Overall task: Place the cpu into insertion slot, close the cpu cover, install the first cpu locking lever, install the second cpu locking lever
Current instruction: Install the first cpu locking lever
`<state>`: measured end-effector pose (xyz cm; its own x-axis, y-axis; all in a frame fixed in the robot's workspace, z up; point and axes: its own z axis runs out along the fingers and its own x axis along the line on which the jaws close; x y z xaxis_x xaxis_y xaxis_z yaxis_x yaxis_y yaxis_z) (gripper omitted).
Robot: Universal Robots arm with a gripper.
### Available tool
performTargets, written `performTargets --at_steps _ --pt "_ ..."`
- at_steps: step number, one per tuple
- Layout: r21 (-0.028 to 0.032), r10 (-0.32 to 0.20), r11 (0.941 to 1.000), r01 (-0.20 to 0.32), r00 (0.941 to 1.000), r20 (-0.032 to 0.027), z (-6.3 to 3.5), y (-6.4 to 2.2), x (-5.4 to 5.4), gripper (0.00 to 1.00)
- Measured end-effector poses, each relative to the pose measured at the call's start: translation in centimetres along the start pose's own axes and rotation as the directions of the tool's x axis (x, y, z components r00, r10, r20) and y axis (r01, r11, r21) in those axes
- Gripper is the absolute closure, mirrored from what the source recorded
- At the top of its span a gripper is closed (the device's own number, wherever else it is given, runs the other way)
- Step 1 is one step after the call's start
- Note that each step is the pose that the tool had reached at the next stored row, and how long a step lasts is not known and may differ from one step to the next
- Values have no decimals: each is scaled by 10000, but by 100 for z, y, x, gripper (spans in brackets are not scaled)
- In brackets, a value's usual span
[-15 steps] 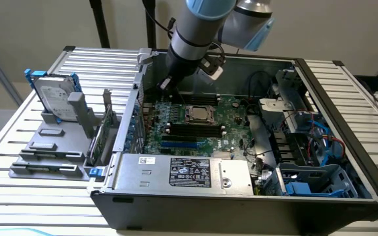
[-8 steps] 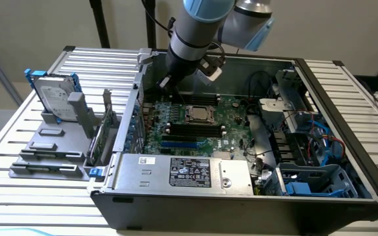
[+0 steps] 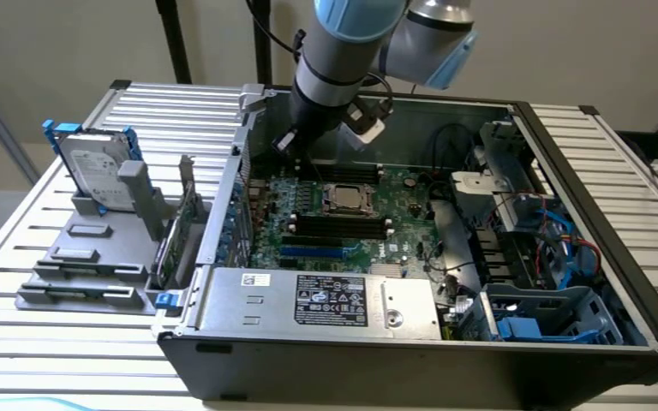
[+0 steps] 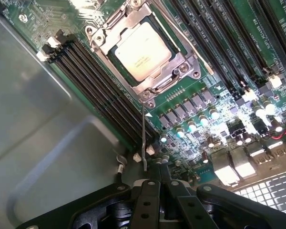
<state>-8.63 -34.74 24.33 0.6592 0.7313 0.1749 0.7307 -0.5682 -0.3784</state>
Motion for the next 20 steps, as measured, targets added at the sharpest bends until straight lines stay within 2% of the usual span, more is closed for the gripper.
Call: performTargets --at_steps 3,7,14,17,20 --pt "-4 109 9999 -109 9999 -64 1 4 3 89" --pt "30 173 9998 -173 9997 -151 0 14 14 89" --pt "60 234 9997 -232 9995 -226 -18 91 88 89" --pt "98 254 9996 -251 9993 -283 -31 140 131 89" --pt "168 250 9996 -244 9990 -365 -47 210 195 89"
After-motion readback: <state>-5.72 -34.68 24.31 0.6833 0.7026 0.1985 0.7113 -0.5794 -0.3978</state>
